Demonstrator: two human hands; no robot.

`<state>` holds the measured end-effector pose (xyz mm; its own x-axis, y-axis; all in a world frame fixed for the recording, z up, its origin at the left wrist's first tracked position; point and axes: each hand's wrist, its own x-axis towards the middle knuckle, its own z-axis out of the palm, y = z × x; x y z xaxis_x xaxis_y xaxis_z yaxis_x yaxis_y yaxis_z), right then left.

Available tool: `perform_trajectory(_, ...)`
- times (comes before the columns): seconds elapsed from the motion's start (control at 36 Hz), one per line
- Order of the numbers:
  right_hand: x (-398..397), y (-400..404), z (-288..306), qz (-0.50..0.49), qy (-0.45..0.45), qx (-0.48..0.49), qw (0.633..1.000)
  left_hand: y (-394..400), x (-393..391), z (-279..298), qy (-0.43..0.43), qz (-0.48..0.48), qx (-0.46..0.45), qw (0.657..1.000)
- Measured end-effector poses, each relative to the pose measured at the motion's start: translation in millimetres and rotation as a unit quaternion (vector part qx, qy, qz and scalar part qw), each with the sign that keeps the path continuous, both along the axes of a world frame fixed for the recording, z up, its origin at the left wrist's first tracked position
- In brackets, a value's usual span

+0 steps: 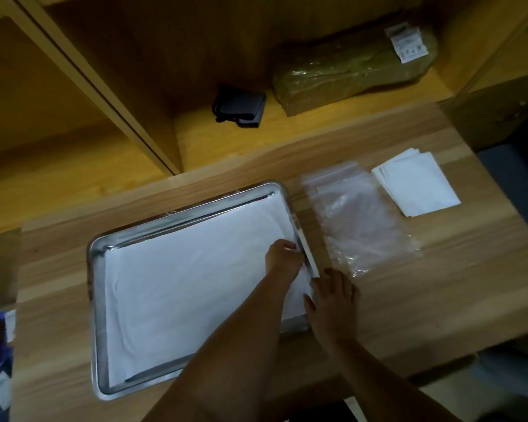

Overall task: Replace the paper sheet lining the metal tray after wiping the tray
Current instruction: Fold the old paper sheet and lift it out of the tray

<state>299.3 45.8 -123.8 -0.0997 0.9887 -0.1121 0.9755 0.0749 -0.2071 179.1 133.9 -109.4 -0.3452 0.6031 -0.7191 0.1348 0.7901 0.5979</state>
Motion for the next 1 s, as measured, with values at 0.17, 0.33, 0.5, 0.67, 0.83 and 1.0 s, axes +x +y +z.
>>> perform_trajectory(0.17,-9.9,-4.5,9.7,-0.052,0.024,-0.002,0.998,-7.5,-17.7,9.9,-0.105,0.049,0.000,0.993)
perform_trajectory(0.33,-23.1,-14.4,16.6,0.005,0.027,0.037,0.999,-16.9,-34.8,17.8,-0.109,0.069,0.001,0.992)
perform_trajectory(0.5,-41.8,-26.8,15.4,0.090,0.032,0.037,0.995,-31.2,-45.1,13.0,-0.084,0.067,0.016,0.994)
perform_trajectory(0.67,-58.3,-35.5,20.4,0.111,0.056,-0.009,0.992,-28.0,-67.9,9.1,-0.024,0.094,0.054,0.994)
perform_trajectory(0.83,-66.7,-45.7,23.5,0.125,0.097,-0.029,0.987,-18.1,-109.2,4.2,-0.101,0.204,0.068,0.971)
perform_trajectory(1.0,-79.5,-55.1,23.4,0.136,0.125,-0.048,0.982,-18.3,-138.1,13.1,-0.201,0.263,0.075,0.941)
